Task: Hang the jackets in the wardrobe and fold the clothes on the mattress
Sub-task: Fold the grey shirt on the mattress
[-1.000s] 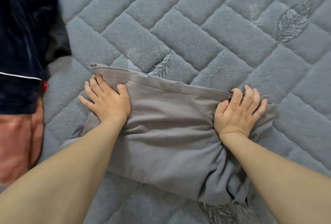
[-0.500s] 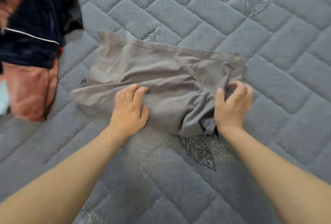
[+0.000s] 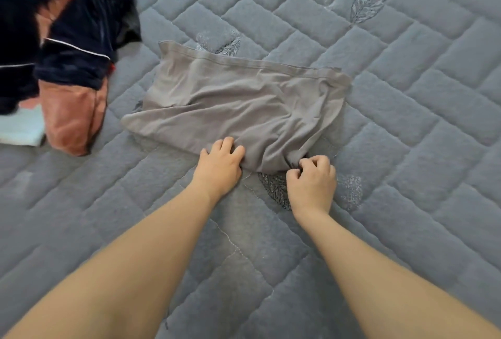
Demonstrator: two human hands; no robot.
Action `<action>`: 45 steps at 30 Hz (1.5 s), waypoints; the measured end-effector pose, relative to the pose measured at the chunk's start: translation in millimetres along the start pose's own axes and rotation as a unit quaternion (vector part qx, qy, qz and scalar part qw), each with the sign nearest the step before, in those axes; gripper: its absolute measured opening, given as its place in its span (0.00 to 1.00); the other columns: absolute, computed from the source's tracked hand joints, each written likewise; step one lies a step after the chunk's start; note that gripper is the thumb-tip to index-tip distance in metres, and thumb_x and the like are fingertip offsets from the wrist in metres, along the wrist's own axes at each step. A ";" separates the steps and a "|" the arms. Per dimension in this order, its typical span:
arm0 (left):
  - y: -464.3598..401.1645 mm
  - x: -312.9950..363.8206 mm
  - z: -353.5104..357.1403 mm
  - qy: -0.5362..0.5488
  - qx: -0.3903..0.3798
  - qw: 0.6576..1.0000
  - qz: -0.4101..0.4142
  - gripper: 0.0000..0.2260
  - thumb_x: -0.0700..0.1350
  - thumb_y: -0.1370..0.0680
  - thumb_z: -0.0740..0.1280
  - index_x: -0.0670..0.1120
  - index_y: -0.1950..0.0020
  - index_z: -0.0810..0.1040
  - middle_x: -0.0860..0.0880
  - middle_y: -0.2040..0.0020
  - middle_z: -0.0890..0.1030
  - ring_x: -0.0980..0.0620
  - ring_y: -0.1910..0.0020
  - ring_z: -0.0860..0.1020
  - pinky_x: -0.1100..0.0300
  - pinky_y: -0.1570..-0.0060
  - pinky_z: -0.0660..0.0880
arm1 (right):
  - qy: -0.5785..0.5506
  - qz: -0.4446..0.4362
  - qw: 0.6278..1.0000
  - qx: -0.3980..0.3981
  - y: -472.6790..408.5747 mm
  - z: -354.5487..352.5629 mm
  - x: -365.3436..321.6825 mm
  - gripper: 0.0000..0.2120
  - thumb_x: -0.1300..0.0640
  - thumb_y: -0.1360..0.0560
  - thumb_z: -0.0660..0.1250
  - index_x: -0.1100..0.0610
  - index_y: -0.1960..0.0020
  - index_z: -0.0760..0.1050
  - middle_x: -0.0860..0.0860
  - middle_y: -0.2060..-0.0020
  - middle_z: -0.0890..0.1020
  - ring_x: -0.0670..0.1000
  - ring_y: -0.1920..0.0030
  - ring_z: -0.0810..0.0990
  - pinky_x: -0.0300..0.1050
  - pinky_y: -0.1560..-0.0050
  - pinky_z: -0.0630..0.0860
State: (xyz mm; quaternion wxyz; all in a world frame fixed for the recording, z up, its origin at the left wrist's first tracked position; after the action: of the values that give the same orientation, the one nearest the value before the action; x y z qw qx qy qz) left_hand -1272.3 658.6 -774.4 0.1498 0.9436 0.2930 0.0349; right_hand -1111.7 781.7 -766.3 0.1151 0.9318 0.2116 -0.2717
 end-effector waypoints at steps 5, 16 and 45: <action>-4.6 -3.8 -4.1 0.046 -0.075 0.995 -0.050 0.09 0.41 0.21 0.58 0.48 0.41 0.69 0.45 0.34 0.65 0.42 0.37 0.67 0.45 0.50 0.74 | -0.099 0.091 0.989 -0.067 -2.5 -13.6 42.8 0.12 0.63 0.27 0.60 0.69 0.63 0.78 0.59 0.56 0.74 0.60 0.52 0.72 0.50 0.52 0.65; 1.1 -1.5 5.3 0.063 -0.138 0.986 -0.067 0.08 0.42 0.20 0.58 0.52 0.44 0.70 0.45 0.29 0.58 0.39 0.30 0.60 0.43 0.38 0.70 | -0.059 0.158 0.941 -0.293 7.7 -13.2 39.5 0.20 0.43 0.26 0.67 0.60 0.47 0.71 0.56 0.41 0.69 0.57 0.40 0.70 0.51 0.39 0.69; -8.3 -28.3 -24.8 0.105 -0.146 0.981 -0.076 0.13 0.46 0.20 0.56 0.52 0.37 0.70 0.47 0.33 0.66 0.41 0.36 0.67 0.49 0.37 0.66 | 0.191 -0.057 0.967 -0.161 -35.9 -23.8 -12.5 0.31 0.49 0.22 0.58 0.58 0.23 0.55 0.58 0.24 0.56 0.59 0.25 0.55 0.55 0.26 0.53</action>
State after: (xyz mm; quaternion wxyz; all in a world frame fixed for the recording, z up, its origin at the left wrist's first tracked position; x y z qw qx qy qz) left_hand -1304.0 655.7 -752.6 0.2566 0.8779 0.3693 0.1646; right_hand -1126.8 817.2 -743.3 0.2053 0.9218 0.3237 -0.0575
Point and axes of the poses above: each hand's wrist, its own y-axis away from the middle knuckle, its own z-axis out of the palm, x = y × z, the point moved 4 cm from there along -y, towards the middle knuckle
